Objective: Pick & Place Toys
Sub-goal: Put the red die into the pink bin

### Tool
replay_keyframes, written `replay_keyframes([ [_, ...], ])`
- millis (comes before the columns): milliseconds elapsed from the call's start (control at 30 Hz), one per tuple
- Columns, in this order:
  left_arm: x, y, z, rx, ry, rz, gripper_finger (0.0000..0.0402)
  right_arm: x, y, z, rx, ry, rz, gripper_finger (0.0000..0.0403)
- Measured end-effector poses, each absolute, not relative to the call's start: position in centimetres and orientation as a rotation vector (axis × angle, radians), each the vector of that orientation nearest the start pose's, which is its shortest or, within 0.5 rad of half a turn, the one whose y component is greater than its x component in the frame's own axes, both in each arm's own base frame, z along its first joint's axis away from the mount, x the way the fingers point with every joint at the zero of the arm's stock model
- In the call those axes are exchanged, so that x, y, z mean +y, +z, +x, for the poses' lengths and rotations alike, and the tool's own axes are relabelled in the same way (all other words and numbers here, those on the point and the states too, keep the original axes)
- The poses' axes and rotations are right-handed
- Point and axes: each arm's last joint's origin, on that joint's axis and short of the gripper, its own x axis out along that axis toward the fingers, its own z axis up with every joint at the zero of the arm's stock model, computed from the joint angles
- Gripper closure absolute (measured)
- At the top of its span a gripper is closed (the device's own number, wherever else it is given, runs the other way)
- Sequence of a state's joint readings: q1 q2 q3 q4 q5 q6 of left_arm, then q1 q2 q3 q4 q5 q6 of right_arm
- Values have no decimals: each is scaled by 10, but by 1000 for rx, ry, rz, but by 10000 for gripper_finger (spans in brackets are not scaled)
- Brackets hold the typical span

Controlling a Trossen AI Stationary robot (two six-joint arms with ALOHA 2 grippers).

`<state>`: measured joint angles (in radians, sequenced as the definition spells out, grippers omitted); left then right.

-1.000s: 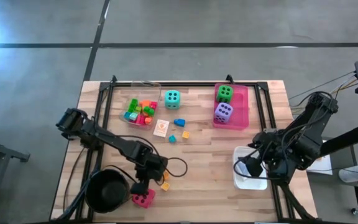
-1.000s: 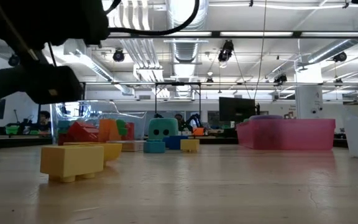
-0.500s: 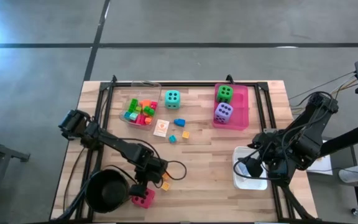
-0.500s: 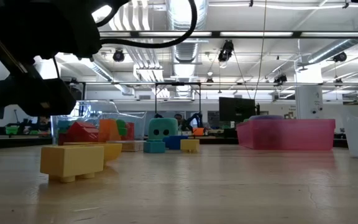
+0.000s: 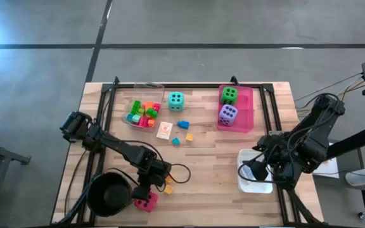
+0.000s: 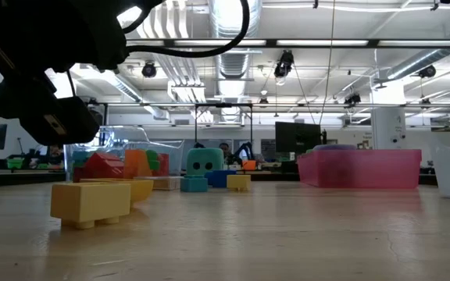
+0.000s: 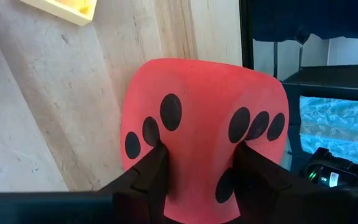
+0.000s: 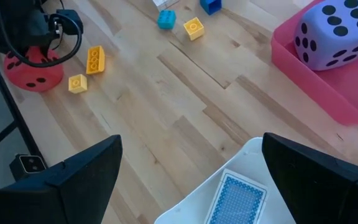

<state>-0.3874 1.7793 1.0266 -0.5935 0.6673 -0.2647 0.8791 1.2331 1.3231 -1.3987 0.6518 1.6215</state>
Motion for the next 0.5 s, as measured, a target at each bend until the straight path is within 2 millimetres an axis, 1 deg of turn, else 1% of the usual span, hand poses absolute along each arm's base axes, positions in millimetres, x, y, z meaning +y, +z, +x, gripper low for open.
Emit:
replay_keyframes([
  [100,-135,153,284,1487,-707,-393,270,139,347,138,774,-539,589,25],
  [200,-133,161,283,1462,-699,-384,274,139,347,138,773,-540,588,25],
  [300,-130,174,282,1426,-685,-380,283,139,346,138,774,-539,583,25],
  [367,-128,183,282,1394,-686,-389,298,139,346,138,775,-536,576,25],
  [500,-126,195,280,1365,-695,-415,313,138,346,138,768,-532,559,25],
])
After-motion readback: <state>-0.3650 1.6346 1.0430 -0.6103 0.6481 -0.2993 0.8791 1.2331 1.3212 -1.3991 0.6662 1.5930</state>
